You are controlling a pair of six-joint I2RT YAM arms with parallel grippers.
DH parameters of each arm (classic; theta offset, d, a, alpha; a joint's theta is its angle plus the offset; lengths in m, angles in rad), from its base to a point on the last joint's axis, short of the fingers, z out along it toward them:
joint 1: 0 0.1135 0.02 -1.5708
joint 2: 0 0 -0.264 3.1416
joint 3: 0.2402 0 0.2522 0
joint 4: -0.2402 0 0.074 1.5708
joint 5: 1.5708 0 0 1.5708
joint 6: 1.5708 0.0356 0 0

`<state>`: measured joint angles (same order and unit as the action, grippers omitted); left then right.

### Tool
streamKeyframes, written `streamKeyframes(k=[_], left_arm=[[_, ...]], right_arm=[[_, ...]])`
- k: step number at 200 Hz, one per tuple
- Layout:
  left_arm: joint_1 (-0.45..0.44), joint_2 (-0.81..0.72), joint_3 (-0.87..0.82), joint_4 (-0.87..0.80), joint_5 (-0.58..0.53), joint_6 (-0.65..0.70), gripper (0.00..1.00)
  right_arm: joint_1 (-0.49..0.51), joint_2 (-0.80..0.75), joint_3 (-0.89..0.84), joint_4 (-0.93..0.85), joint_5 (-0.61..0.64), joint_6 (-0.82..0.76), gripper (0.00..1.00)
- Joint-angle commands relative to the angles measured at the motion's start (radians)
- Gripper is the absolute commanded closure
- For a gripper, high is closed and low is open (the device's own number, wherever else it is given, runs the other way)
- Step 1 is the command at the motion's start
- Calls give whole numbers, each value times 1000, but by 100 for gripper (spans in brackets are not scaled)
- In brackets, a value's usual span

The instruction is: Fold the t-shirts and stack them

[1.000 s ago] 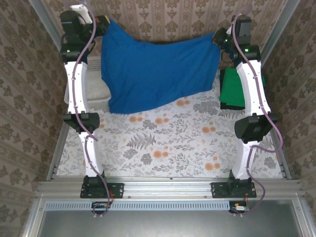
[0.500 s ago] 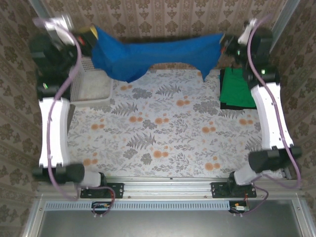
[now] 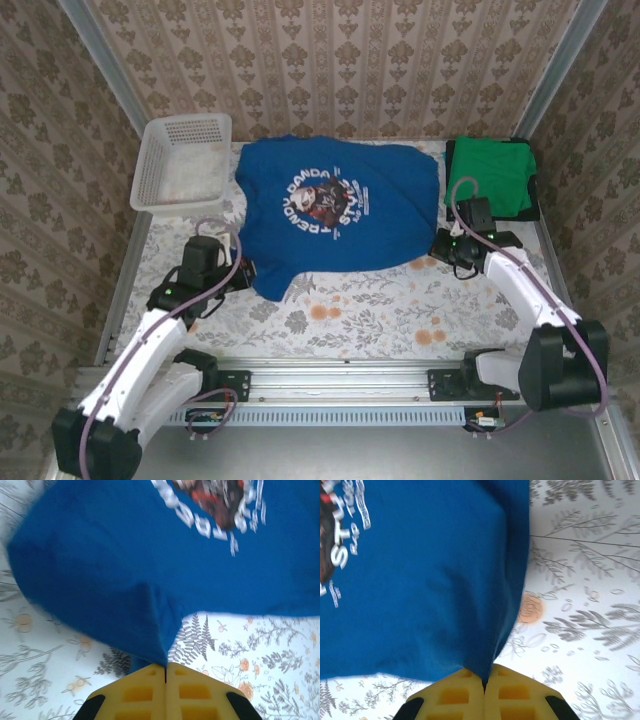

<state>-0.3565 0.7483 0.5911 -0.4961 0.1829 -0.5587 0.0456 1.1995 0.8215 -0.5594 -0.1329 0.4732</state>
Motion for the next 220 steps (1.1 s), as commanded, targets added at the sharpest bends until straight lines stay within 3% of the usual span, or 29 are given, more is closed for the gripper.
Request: streamKeyframes(k=[1,44,62,97,114,131,143,150,156,171,192,220], left_arm=[[-5,-81,-21,-103,-79,-82,100],[-6,-163,-28,-195,-71,-142,100],[-7,-188,-41,-229,-44,-161,100],[-22,-227,-70,-248,19,-165,100],[-36,-227,-66,-244,4,-158,100],[-37,-211,-51,-236,-4,-144,100],[-37,-194,-47,-208,29,-138,91],[-38,-186,-44,-195,42,-135,69],[-39,-180,-42,-182,60,-117,60],[-36,-184,-25,-181,26,-69,50],[-9,-160,26,-174,-34,-24,46],[49,-12,123,-158,-42,24,39]], right_arm=[[-6,-57,-6,-102,127,3,97],[-10,-87,-7,-177,223,14,91],[-11,-109,-20,-194,232,13,77],[-3,-185,3,-239,201,9,66],[62,-269,-2,-170,135,-24,54],[203,-309,-15,-62,117,-41,48],[321,-273,-24,13,138,-34,45],[380,-230,-25,66,141,-32,44],[421,-176,-20,101,143,-29,44],[506,-21,9,159,164,-6,44],[584,213,104,168,214,10,44],[602,428,173,188,228,70,47]])
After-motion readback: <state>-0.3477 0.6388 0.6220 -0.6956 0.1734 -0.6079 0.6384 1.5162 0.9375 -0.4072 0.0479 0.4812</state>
